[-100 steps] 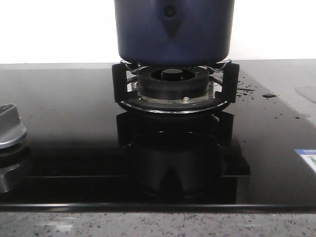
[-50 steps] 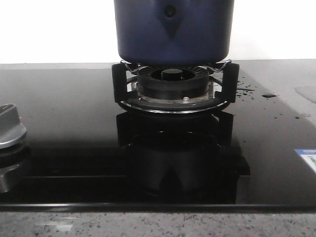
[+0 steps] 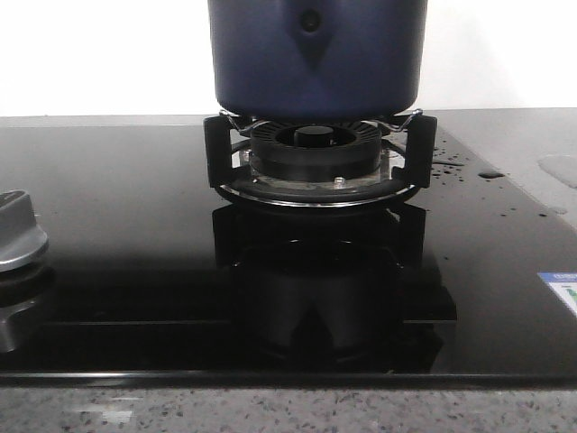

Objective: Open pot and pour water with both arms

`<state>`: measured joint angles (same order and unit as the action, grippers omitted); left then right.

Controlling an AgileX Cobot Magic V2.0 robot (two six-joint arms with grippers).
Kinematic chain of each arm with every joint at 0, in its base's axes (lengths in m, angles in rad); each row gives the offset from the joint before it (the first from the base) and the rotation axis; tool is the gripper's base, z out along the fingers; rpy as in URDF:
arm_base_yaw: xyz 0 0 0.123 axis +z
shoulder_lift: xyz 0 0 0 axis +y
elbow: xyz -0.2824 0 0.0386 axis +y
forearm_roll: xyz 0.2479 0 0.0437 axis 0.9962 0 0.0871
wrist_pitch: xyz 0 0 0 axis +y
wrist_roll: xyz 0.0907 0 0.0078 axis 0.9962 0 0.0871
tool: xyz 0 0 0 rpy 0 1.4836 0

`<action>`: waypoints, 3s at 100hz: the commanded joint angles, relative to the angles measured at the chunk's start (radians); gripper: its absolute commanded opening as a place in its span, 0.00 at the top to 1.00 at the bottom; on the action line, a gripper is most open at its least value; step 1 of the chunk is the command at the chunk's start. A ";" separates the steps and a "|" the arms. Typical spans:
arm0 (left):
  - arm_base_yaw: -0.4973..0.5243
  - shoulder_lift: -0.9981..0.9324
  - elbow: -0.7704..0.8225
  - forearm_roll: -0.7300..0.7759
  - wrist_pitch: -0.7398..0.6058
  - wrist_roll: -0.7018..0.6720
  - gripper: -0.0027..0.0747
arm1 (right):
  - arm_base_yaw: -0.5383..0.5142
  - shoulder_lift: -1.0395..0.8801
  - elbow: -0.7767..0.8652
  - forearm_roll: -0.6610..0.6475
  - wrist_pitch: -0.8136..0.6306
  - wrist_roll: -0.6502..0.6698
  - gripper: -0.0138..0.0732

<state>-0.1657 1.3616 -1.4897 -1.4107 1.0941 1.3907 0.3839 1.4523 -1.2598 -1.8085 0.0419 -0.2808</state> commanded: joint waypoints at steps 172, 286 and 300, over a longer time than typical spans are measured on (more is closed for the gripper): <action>-0.103 0.105 -0.029 -0.141 -0.045 0.082 0.61 | -0.654 -0.319 0.742 0.829 -0.489 1.084 0.68; -0.191 0.323 -0.029 -0.254 -0.120 0.233 0.61 | -0.635 -0.703 0.736 0.829 -0.525 1.084 0.31; -0.217 0.358 -0.029 -0.256 -0.162 0.265 0.61 | -0.613 -0.746 0.736 0.829 -0.505 1.084 0.72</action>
<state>-0.3669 1.7564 -1.4875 -1.5566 0.9483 1.6366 -0.2398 0.7355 -0.4933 -0.9987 -0.4392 0.8046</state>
